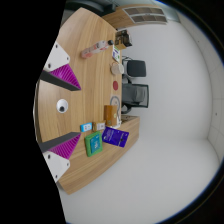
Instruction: Pour water
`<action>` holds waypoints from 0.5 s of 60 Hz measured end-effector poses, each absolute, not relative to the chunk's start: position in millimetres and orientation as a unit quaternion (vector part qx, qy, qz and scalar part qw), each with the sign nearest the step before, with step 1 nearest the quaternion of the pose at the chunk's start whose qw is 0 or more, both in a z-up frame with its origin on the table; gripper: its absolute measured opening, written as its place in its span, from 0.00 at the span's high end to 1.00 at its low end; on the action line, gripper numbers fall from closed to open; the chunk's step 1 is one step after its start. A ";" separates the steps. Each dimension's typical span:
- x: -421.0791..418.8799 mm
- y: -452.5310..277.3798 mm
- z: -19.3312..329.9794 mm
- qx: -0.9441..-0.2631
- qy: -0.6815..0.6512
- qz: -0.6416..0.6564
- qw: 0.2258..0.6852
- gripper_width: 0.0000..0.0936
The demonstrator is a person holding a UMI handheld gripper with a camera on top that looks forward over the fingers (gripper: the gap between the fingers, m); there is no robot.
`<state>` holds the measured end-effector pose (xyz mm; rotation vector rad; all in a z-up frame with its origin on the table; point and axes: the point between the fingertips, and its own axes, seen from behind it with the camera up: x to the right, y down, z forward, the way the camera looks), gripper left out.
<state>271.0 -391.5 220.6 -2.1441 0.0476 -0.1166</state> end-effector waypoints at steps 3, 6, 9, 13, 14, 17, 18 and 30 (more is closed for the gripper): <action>269.0 -392.8 216.8 -0.880 0.018 -0.049 0.472 0.08; 264.2 -393.8 210.3 -0.882 0.014 -0.050 0.468 0.09; 257.8 -394.5 200.4 -0.885 0.009 -0.050 0.463 0.09; 244.7 -394.4 186.1 -0.888 0.001 -0.047 0.458 0.09; 240.9 -394.0 182.1 -0.889 0.000 -0.045 0.457 0.09; 226.2 -393.7 171.1 -0.892 -0.006 -0.041 0.451 0.09; 220.3 -393.4 167.8 -0.893 -0.008 -0.039 0.449 0.09; 115.3 -380.3 133.7 -0.897 -0.041 0.001 0.440 0.09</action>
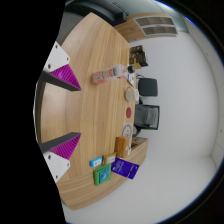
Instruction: Pour water
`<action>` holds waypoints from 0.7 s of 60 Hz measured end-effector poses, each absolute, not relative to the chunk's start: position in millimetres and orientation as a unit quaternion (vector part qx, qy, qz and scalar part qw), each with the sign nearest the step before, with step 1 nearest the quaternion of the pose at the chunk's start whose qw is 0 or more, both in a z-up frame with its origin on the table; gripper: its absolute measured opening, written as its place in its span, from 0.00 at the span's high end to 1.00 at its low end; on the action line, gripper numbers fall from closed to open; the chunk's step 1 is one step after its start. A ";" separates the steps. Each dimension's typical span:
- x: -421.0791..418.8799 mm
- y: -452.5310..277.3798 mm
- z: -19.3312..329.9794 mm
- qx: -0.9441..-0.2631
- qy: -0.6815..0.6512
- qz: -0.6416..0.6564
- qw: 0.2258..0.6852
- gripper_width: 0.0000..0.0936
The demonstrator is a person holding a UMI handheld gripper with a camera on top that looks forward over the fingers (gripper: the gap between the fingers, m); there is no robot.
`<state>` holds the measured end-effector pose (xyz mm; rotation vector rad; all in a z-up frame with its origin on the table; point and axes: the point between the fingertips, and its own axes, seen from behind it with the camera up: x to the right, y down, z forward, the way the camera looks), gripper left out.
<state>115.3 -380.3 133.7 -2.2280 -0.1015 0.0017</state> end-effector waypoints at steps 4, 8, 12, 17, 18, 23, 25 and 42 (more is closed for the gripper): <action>76.0 -367.2 124.5 -0.893 -0.048 0.012 0.447 0.08; 37.0 -349.1 116.5 -0.888 -0.049 0.025 0.457 0.08; 1.9 -325.1 109.7 -0.878 -0.047 0.032 0.475 0.08; -29.5 -292.9 97.0 -0.868 -0.047 0.025 0.493 0.08; -33.7 -287.1 93.9 -0.867 -0.046 0.022 0.495 0.09; -54.2 -258.8 78.4 -0.866 -0.036 0.020 0.498 0.09; -59.6 -247.5 74.3 -0.864 -0.030 0.020 0.502 0.09; -67.4 -169.3 61.4 -0.837 -0.010 -0.013 0.547 0.37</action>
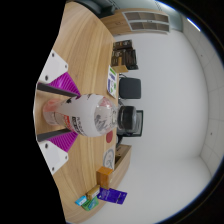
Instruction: Pour water
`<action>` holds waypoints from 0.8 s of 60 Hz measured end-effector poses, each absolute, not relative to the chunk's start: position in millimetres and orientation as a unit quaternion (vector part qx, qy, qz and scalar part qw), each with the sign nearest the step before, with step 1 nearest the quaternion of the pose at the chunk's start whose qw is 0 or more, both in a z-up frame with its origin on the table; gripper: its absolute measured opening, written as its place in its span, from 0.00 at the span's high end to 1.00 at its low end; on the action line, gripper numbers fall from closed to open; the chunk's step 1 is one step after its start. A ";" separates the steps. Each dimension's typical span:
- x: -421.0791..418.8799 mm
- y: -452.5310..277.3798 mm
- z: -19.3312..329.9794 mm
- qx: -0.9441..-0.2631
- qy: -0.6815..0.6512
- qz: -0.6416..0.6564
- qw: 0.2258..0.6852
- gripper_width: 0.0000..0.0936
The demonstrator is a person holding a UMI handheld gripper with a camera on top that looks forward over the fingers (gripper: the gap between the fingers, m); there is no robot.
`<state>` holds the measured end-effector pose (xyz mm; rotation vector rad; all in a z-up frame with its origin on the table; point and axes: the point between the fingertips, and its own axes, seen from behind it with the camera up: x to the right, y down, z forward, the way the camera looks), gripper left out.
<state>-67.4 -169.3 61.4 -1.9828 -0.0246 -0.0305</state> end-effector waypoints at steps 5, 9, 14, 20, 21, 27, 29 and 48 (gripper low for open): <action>-63.7 -159.2 61.5 -0.830 0.002 -0.018 0.557 0.49; -64.7 -155.0 61.4 -0.829 0.002 -0.017 0.559 0.56; -60.9 -153.1 64.5 -0.831 0.003 -0.020 0.555 0.61; -48.9 -146.9 77.6 -0.832 -0.005 -0.052 0.552 0.66; -46.6 -144.8 81.1 -0.832 -0.008 -0.055 0.552 0.66; -23.6 -128.2 109.1 -0.830 -0.019 -0.083 0.551 0.66; -12.1 -119.2 120.0 -0.827 -0.026 -0.097 0.553 0.66; 89.2 7.2 214.5 -0.757 -0.183 -0.355 0.518 0.66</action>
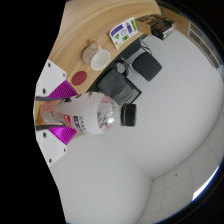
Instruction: Pour water
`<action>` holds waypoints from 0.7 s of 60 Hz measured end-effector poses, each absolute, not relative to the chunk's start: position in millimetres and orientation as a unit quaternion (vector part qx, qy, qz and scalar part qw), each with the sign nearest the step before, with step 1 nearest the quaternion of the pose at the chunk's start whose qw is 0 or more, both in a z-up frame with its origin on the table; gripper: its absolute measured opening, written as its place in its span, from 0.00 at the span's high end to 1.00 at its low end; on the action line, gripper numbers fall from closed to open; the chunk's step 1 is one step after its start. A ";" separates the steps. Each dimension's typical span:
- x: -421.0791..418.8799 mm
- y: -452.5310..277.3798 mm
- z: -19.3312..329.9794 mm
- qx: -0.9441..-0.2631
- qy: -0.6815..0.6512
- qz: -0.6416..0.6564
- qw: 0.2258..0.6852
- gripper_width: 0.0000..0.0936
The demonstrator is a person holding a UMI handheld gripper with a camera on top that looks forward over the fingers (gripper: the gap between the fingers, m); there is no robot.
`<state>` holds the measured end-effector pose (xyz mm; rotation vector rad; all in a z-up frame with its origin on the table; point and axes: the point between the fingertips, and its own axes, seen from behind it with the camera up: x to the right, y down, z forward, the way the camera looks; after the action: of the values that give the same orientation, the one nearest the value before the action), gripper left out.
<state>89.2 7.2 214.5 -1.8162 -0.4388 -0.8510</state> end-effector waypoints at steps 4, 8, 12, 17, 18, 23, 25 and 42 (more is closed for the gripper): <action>102.4 41.9 225.2 -0.728 -0.238 -0.418 0.489 0.66; 107.7 79.7 227.6 -0.690 -0.295 -0.481 0.454 0.66; 107.9 113.5 224.8 -0.644 -0.355 -0.536 0.415 0.66; 105.0 144.8 216.5 -0.588 -0.420 -0.582 0.372 0.66; 104.6 150.1 213.8 -0.578 -0.432 -0.590 0.362 0.67; 98.8 168.3 199.9 -0.526 -0.486 -0.621 0.320 0.66; 97.4 173.2 196.1 -0.500 -0.507 -0.636 0.297 0.66; 77.8 189.0 184.6 -0.396 -0.582 -0.665 0.250 0.66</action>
<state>77.8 189.0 184.6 -1.0787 -1.5833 -1.8096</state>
